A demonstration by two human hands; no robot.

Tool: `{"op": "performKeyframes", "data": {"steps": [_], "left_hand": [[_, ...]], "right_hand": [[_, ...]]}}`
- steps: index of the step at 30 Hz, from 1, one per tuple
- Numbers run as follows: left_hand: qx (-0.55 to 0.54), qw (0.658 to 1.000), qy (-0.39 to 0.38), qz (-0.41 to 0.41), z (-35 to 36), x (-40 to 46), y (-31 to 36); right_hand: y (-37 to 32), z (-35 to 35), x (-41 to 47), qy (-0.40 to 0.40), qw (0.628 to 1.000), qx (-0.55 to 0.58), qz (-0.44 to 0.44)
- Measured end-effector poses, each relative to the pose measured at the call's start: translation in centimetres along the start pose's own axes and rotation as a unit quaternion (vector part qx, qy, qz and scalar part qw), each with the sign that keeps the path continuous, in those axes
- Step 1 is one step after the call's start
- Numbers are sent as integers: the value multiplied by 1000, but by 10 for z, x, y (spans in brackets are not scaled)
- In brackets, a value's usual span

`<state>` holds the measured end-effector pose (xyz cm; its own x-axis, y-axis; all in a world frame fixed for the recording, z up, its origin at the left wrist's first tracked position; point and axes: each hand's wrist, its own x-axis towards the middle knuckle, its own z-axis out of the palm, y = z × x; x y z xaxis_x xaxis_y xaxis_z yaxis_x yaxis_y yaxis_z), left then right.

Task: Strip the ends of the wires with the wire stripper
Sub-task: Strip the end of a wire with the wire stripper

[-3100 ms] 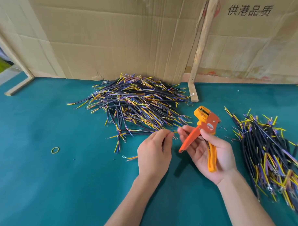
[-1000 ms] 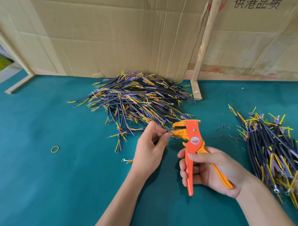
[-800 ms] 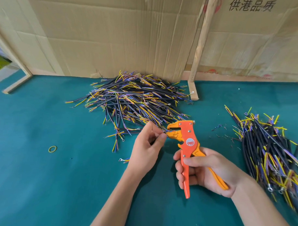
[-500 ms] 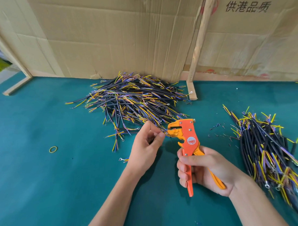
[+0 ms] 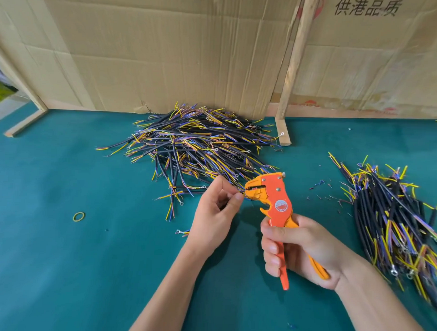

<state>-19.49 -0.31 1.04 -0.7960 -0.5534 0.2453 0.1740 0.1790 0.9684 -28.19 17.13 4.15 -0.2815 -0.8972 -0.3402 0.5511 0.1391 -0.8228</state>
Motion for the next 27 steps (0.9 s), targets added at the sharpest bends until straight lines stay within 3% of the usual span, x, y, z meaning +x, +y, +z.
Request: {"op": "performKeyframes", "data": {"steps": [4, 8, 12, 16, 22, 27], "left_hand": [[1, 1000, -2, -1, 0, 0, 0], [-26, 1000, -1, -8, -3, 0, 1], [-49, 999, 4, -8, -6, -1, 1], [-37, 999, 15, -10, -3, 0, -1], [-32, 998, 46, -23, -2, 0, -2], [-32, 998, 45, -19, -2, 0, -2]], "right_hand": [[3, 9, 1, 71, 997, -19, -27], [6, 19, 0, 94, 994, -43, -39], [8, 24, 0, 68, 997, -18, -39], [3, 15, -5, -19, 999, 45, -21], [0, -2, -6, 33, 996, 71, -33], [1, 2, -8, -5, 999, 30, -13]]}}
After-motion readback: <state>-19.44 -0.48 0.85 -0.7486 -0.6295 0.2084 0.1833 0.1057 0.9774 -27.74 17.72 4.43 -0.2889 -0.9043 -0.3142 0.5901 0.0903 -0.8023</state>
